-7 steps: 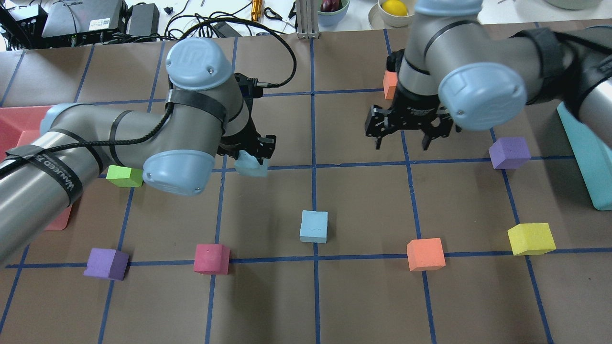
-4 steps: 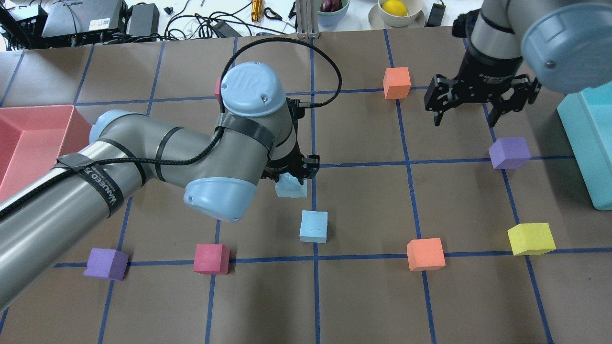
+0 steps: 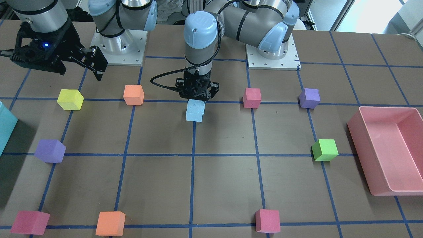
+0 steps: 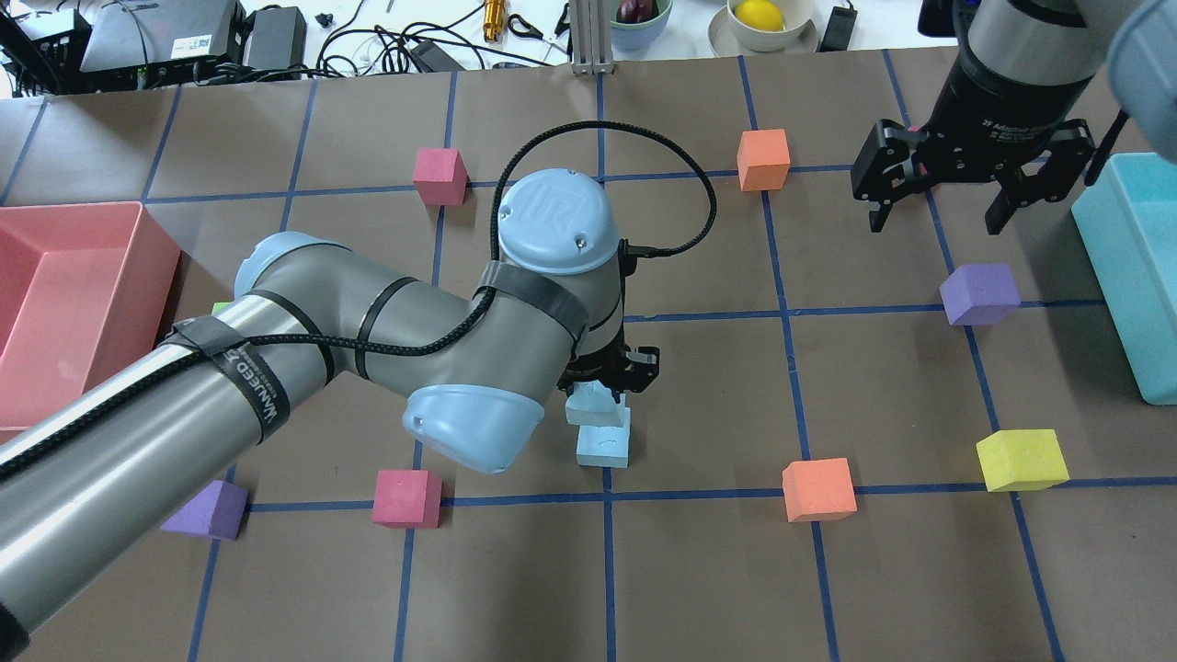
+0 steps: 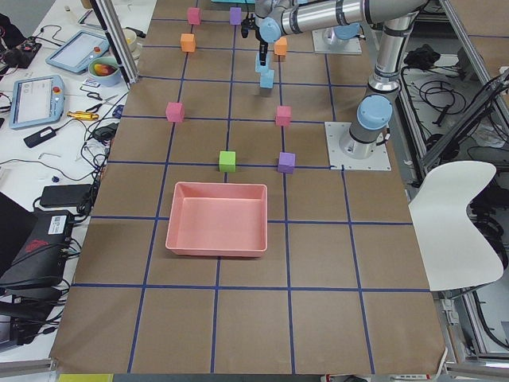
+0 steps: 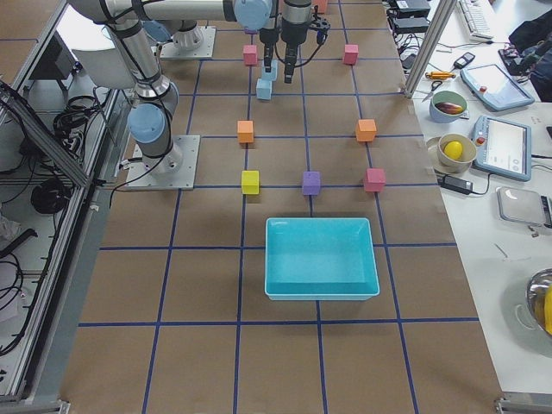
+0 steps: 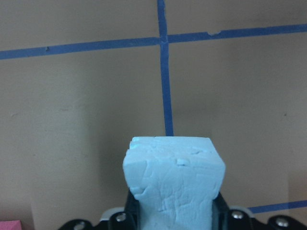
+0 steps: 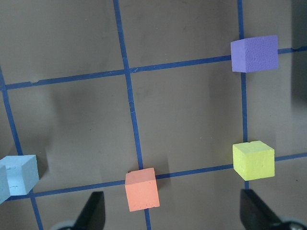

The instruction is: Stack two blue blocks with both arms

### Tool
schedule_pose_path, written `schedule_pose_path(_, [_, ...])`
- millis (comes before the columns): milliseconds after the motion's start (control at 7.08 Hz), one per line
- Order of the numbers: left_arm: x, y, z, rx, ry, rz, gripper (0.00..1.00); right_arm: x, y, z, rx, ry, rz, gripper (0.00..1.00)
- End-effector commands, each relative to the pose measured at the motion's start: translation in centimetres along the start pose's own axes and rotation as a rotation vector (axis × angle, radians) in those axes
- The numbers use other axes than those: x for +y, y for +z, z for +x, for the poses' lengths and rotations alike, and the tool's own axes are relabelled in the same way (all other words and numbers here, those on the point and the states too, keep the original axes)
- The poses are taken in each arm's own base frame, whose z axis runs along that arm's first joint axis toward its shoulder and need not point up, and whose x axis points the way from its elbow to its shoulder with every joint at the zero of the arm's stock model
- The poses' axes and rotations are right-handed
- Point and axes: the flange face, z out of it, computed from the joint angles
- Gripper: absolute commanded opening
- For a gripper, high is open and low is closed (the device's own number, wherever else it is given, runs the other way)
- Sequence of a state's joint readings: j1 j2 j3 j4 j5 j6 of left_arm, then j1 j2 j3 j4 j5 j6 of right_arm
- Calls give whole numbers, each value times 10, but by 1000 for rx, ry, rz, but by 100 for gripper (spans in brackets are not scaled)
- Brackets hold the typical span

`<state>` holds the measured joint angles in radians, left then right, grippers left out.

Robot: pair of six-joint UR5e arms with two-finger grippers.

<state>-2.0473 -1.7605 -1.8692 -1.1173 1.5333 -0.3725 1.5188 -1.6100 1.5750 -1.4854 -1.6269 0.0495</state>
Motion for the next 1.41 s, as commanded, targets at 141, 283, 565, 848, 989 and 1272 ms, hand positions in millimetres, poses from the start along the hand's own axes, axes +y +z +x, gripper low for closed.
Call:
schedule_pose_path(141, [5,11,0,-9,-58,-34,0,2,0,-6,-5,-75,2,100])
schedule_pose_path(283, [5,17,0,-14,-58,-43,0,2,0,-7,-5,-78,5,100])
schedule_pose_path(565, [5,18,1,-6,-60,-43,0,2,-3,-7,-7,-70,16,100])
schedule_pose_path(848, [3,15,2,-1,-58,-31,0,1,-1,-10,-32,-73,10,100])
schedule_pose_path(989, [1,21,2,-2,-59,-35,0,1,-1,-14,-72,-71,11,100])
schedule_pose_path(1272, [1,24,3,-1,-70,-34,0,0,1,-13,-62,-63,8,100])
